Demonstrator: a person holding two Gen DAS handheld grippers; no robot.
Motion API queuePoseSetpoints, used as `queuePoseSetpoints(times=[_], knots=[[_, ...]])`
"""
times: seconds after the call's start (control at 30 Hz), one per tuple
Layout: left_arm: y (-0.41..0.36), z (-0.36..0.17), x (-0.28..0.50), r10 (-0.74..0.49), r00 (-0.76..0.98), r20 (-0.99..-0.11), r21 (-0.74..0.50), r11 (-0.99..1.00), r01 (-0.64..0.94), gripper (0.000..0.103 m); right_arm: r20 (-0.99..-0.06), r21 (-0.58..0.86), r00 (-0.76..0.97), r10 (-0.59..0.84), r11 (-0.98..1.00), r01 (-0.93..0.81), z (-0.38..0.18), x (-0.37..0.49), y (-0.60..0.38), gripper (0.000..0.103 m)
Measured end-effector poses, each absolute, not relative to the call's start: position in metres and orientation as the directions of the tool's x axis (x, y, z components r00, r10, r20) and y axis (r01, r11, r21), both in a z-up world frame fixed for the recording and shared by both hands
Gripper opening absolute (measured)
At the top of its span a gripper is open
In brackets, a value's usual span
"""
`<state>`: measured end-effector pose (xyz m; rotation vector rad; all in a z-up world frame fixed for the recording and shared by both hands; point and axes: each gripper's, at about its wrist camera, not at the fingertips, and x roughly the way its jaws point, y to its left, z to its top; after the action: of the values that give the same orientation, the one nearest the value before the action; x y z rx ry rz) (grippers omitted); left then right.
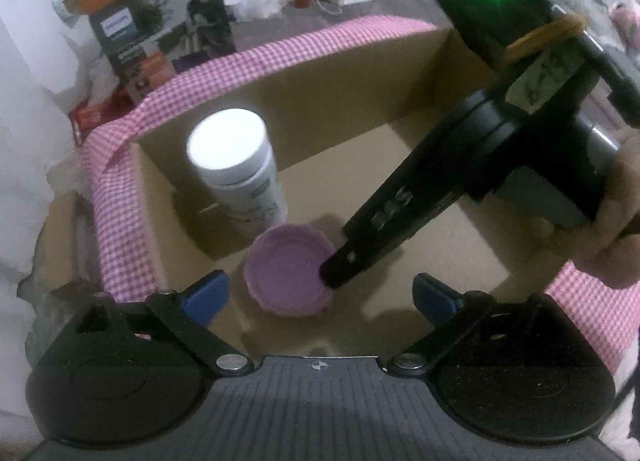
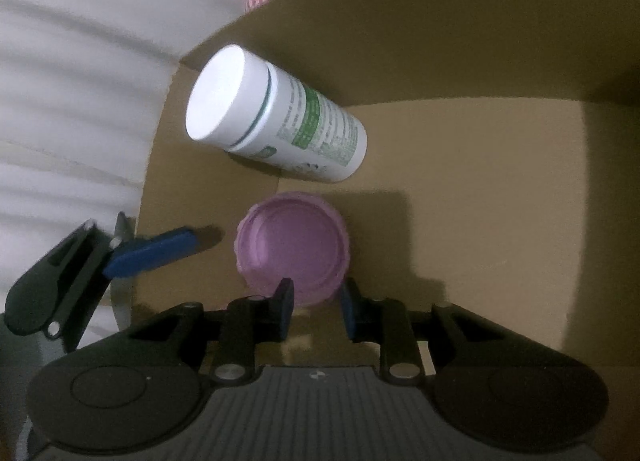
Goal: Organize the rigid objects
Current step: 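Carry the purple lid into the box and release it beside the bottle, then return the right gripper and grasp the black electrical tape roll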
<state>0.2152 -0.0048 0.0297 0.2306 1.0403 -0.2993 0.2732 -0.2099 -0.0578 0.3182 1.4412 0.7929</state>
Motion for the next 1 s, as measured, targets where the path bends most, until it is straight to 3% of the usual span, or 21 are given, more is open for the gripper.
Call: queuePoseSetpoints(times=[0.37, 0.4, 0.5, 0.6, 1.0], knots=[[0.017, 0.085, 0.145, -0.23, 0.634, -0.739, -0.01, 0.944, 0.33, 0.099, -0.658, 0.636, 0.171, 0.733, 0.662, -0.396, 0.021, 0.209, -0.264, 0.028], [0.019, 0.089, 0.137, -0.24, 0.643, -0.727, -0.018, 0.943, 0.331, 0.099, -0.641, 0.635, 0.194, 0.743, 0.655, -0.409, 0.03, 0.198, -0.272, 0.032], [0.023, 0.094, 0.115, -0.257, 0.671, -0.696, -0.033, 0.944, 0.328, 0.099, -0.585, 0.633, 0.266, 0.766, 0.637, -0.441, 0.058, 0.165, -0.293, 0.059], [0.024, 0.089, 0.095, -0.266, 0.686, -0.677, -0.038, 0.944, 0.328, 0.1, -0.536, 0.616, 0.336, 0.775, 0.63, -0.473, 0.071, 0.129, -0.309, 0.059], [0.001, 0.035, 0.04, -0.288, 0.652, -0.701, -0.061, 0.935, 0.348, 0.1, -0.494, 0.613, 0.477, 0.727, 0.68, -0.401, 0.014, 0.022, -0.326, 0.059]])
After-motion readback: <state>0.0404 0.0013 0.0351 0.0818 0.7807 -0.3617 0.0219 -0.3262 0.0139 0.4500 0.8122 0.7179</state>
